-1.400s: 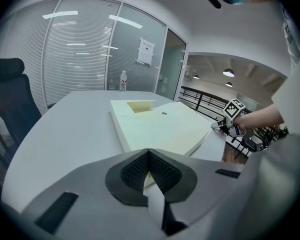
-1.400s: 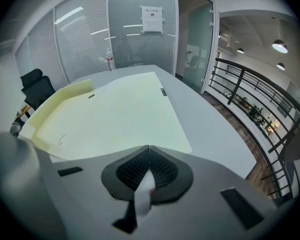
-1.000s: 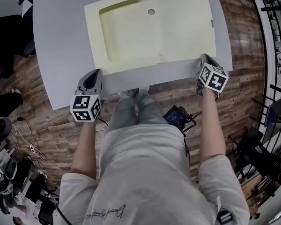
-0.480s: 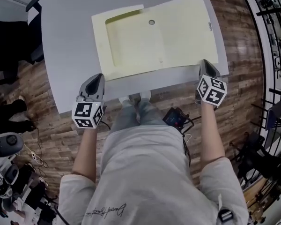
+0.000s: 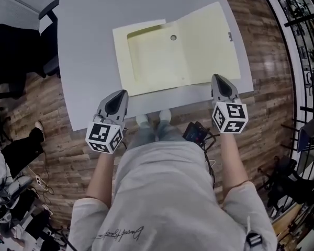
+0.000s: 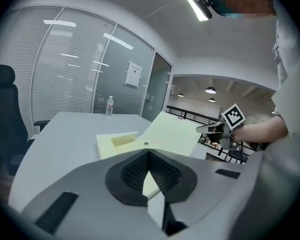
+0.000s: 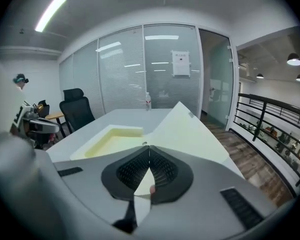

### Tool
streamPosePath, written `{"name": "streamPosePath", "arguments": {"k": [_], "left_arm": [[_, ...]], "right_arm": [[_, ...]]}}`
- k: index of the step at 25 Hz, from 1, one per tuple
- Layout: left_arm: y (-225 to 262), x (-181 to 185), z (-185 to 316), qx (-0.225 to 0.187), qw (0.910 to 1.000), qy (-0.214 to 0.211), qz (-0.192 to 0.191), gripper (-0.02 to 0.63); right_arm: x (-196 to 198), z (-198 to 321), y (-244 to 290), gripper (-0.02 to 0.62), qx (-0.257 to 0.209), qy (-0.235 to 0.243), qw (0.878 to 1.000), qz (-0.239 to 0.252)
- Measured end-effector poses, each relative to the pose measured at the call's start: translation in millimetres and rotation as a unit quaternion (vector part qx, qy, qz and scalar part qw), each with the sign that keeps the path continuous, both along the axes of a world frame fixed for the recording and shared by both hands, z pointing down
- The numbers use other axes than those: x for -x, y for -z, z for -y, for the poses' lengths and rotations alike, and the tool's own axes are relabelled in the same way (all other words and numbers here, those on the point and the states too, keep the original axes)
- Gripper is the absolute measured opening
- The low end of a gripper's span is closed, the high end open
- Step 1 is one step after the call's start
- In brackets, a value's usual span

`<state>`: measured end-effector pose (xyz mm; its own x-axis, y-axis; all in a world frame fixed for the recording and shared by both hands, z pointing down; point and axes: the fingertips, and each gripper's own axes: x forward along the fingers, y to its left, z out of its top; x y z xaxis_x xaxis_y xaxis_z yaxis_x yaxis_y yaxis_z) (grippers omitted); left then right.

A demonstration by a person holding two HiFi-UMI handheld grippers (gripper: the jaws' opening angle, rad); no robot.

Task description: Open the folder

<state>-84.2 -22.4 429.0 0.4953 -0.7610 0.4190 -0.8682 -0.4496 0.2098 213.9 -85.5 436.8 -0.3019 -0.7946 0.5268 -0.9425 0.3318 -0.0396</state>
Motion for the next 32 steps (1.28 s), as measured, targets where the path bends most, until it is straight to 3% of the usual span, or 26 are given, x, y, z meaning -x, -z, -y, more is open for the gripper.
{"name": "streamPosePath", "arguments": {"k": [5, 16, 32], "left_arm": [[21.6, -8.3, -9.6, -0.011, 0.9998, -0.008, -0.011, 0.009], [43.4, -18.1, -1.9, -0.035, 0.9992, -0.02, -0.007, 0.009], [67.5, -13.6, 12.7, -0.061, 0.9979, -0.016, -0.016, 0.009]], "right_arm": [[47.2, -10.1, 36.7, 0.023, -0.026, 0.063, 0.997, 0.025], [119.9, -23.3, 73.0, 0.023, -0.034, 0.137, 0.987, 0.072], [151.9, -26.1, 71.4, 0.023, -0.031, 0.173, 0.981, 0.083]]}}
